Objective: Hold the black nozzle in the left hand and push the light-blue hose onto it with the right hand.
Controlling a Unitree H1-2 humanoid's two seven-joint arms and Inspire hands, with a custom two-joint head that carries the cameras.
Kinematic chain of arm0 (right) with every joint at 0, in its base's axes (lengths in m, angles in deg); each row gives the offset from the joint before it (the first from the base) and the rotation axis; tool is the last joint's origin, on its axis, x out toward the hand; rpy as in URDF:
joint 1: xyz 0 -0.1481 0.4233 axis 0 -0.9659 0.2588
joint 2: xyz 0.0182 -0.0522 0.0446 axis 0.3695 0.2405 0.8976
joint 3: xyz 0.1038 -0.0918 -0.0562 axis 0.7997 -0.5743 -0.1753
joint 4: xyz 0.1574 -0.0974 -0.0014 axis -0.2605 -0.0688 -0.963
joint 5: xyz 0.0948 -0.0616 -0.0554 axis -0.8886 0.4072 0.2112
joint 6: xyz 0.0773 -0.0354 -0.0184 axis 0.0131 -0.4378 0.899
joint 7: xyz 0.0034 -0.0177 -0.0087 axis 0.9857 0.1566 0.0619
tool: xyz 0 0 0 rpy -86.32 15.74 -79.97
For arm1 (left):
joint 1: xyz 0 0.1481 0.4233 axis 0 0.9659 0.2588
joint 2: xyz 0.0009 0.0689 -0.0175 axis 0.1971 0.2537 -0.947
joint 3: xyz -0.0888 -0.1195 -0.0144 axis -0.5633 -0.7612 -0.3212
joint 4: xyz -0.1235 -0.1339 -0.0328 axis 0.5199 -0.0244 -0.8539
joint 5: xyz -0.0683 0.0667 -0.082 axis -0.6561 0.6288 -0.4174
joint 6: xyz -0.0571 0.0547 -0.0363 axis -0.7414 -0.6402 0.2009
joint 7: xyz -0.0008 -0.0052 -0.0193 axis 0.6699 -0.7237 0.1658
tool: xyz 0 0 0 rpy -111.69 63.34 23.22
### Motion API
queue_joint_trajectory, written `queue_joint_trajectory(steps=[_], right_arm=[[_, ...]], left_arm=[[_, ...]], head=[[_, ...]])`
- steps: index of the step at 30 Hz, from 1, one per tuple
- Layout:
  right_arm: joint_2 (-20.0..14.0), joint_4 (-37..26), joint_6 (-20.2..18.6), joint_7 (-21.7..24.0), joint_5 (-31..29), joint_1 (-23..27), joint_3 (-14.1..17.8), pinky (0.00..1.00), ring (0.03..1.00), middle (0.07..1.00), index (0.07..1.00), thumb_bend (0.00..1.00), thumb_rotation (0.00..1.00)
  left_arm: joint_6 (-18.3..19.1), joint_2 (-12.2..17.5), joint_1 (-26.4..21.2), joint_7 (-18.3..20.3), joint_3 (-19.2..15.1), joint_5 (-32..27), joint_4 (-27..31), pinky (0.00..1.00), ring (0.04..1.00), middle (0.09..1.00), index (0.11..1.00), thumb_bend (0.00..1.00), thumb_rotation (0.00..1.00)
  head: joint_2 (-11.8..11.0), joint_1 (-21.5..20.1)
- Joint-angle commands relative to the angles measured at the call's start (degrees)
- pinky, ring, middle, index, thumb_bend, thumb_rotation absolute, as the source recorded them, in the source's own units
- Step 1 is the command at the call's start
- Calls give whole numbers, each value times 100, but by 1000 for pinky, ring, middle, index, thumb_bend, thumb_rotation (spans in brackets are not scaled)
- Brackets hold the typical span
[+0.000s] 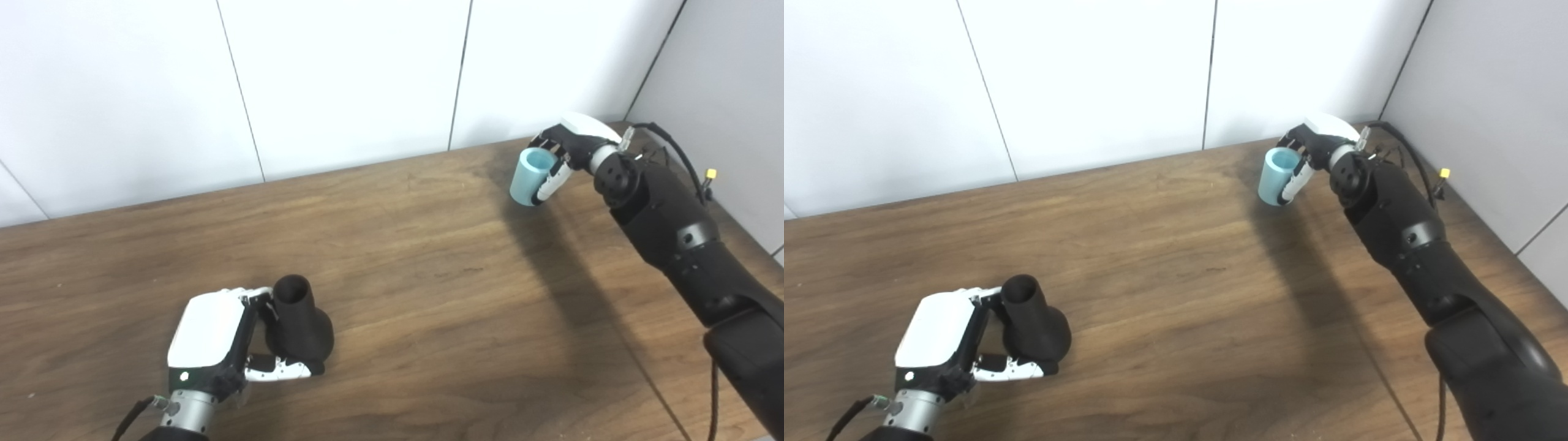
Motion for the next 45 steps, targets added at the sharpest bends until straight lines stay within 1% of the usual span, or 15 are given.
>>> queue_joint_trajectory(steps=[1,4,5,6,7,9,10,13,20,24,30,33,36,39,45], right_arm=[[-135,-48,244,-240,-77,180,78,589,612,665,661,825,38],[-102,-5,357,-365,-170,167,130,566,576,622,618,817,8],[-92,-5,358,-396,-190,163,141,554,566,609,556,672,66],[-73,0,435,-525,-209,146,166,546,560,601,518,581,103],[-60,3,488,-636,-204,133,174,518,538,546,504,556,52],[-50,26,590,-792,-208,117,175,486,514,502,493,537,13],[-46,46,643,-850,-227,111,179,461,464,495,492,528,5],[-42,33,649,-893,-235,97,159,419,424,490,491,522,0],[-44,-93,472,-762,-215,74,121,410,407,481,500,520,0],[-67,-250,611,-781,-295,-4,171,419,409,483,501,520,0],[-97,-1348,377,-556,-270,-268,249,437,422,480,500,520,0],[-145,-1981,472,-428,-157,-380,216,497,444,479,490,522,0],[-104,-2510,368,-213,-158,-440,240,482,448,486,485,522,0],[-66,-2915,219,7,-119,-446,240,486,449,494,479,522,0],[-8,-3559,327,272,-34,-409,197,467,441,483,495,522,0]], left_arm=[[118,107,143,267,32,86,-78,667,601,501,480,524,0],[109,99,156,244,38,90,-90,669,601,502,480,523,0],[104,96,161,229,39,89,-95,666,600,502,480,523,0],[82,95,161,199,40,80,-116,664,599,503,479,523,0],[67,96,158,183,42,73,-131,658,597,503,479,523,0],[43,98,155,155,44,62,-156,654,594,504,478,523,0],[37,98,154,144,44,59,-166,650,590,501,480,524,0],[32,95,158,119,42,57,-175,646,586,497,481,524,0],[71,113,172,208,44,68,-102,654,593,500,480,524,0],[39,117,183,169,41,50,-105,657,593,502,479,523,0],[15,87,200,100,34,17,-117,653,589,492,483,524,0],[46,62,205,107,50,53,-109,660,595,492,483,524,0],[73,33,210,125,67,64,-87,656,591,490,484,524,0],[140,-9,219,186,86,88,-46,665,590,486,486,525,0],[201,-88,222,182,155,215,-72,666,588,476,489,525,0]], head=[[7,4],[41,17],[41,17],[43,15],[45,17],[45,17],[53,28],[65,42],[85,66],[123,129],[157,226],[172,307],[198,407],[235,550],[231,906]])
